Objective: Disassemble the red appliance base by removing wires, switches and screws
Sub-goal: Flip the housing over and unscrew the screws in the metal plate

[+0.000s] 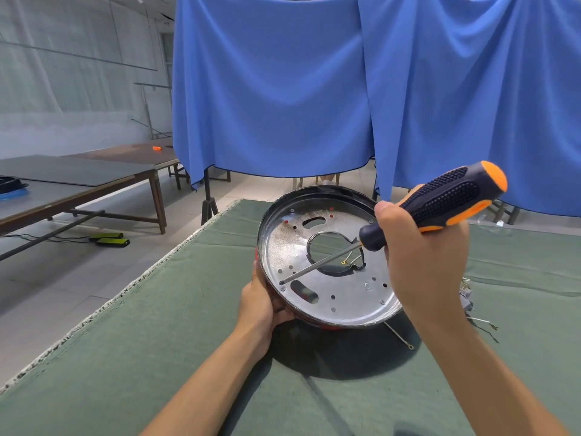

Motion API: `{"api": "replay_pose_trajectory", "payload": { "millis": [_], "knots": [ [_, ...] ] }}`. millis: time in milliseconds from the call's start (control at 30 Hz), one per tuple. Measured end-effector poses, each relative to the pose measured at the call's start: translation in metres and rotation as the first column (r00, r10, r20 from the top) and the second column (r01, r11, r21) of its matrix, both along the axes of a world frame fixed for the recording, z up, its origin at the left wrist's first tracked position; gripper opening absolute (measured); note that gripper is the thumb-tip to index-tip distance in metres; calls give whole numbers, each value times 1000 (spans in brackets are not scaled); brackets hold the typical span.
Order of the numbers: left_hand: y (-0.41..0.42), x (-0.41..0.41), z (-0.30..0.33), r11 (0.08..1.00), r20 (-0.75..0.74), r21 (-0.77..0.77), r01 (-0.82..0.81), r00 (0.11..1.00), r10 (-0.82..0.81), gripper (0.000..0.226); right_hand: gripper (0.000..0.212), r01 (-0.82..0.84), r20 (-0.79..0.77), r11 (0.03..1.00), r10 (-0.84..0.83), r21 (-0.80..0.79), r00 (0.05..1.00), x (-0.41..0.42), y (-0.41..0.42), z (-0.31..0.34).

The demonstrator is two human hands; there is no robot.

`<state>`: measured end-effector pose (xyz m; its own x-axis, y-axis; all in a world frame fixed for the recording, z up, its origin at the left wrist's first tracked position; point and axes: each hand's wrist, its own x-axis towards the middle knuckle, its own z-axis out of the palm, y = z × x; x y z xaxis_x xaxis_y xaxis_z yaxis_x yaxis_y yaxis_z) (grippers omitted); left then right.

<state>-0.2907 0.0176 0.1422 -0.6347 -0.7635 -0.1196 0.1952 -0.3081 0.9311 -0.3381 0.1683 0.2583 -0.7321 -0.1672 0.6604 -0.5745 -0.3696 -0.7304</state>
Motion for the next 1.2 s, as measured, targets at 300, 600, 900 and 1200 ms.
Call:
{"api": "replay_pose_trajectory", "payload": {
  "millis": [300, 600, 900, 1200],
  "knots": [
    [-1, -1, -2, 1000, -1, -8, -4, 1000, 4, 47, 28, 48, 6, 996, -48, 81, 999, -1, -1, -4],
    [-1, -1, -3, 1000, 1, -28, -11, 1000, 11, 47, 21, 91, 17, 987, -94, 131, 995, -2, -1, -1],
    [-2, -6, -4, 997, 105, -40, -71, 992, 75, 53, 30, 151, -119, 933, -118, 327, 986, 12, -19, 24],
    [-1, 8, 4, 993, 340, -71, 95, 938, -65, 75, 19, 174, -140, 764, -111, 621, 984, 6, -67, 62]
  ]
}}
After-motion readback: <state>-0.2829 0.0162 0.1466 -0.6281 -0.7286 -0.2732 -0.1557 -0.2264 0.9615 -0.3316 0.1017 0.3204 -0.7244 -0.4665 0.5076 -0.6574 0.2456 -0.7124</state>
